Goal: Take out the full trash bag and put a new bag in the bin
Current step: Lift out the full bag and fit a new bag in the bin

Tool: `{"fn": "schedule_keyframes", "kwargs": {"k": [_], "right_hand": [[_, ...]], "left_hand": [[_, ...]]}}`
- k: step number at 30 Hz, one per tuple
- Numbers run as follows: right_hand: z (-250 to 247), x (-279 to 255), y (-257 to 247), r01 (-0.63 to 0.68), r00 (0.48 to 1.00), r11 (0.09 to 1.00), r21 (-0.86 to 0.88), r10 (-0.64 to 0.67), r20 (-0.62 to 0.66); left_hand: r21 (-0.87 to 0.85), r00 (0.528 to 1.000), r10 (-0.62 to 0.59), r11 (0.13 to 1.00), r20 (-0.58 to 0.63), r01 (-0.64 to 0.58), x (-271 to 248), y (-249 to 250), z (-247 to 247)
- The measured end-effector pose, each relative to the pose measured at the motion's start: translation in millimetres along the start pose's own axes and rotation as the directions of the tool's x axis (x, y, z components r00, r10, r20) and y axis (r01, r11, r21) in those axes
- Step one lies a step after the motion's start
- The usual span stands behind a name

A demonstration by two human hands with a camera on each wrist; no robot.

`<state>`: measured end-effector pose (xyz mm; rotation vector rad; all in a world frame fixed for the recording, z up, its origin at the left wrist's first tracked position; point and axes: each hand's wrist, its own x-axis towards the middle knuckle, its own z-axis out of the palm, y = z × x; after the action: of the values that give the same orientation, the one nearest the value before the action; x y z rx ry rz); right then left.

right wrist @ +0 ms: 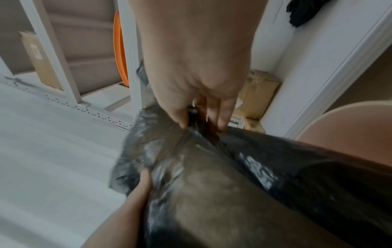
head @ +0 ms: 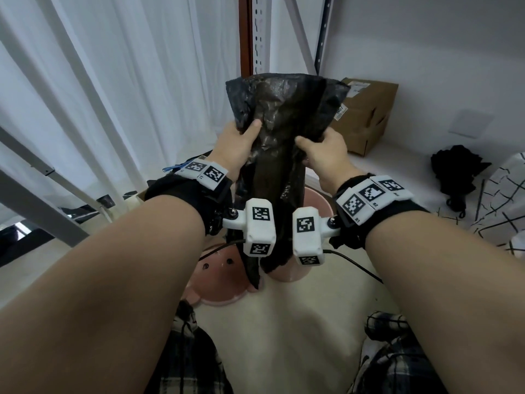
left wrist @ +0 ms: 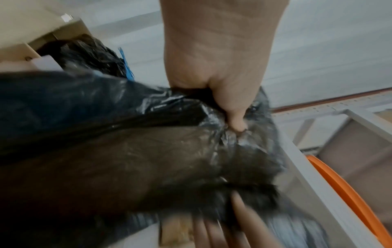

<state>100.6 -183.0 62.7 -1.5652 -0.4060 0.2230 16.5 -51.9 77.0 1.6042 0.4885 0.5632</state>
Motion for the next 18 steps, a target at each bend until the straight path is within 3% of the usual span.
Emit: {"fn": "schedule_keyframes", "kwargs": {"k": [4,7,11,14,16,18], "right_hand": [[-26,20,23,0.034,0.976,0.985,-0.168,-0.069,-0.208],[-50,23,39,-0.006,0.959,0.979,-0.203,-0.053,-0.279],[-62,12,41,-0.038,0.970,0.996,-0.076,0.018,-0.243],[-60,8,31,-0.074,0.981,0.995,0.069,0.085,-0.175],[-58,12,31,-0.113,0.973,0.989,0.098,0.130,-0.190],[-55,17,34,-0.155,0.966,0.984,0.092,0.170,-0.196]], "left_hand": [[0.161,0.997,-0.041,0.986,-0.061,0.050,5,-18,-23],[0.319,0.979,-0.017,0.944,-0.205,0.083,12,-41,-45],[0.300,0.986,-0.065,0.948,-0.153,0.109,12,-60,-54],[0.161,0.980,-0.104,0.978,-0.169,0.132,10,-53,-49],[0.062,0.977,-0.134,0.987,-0.168,0.147,11,-49,-44],[0.075,0.974,-0.115,0.988,-0.198,0.132,12,-46,-41]]}}
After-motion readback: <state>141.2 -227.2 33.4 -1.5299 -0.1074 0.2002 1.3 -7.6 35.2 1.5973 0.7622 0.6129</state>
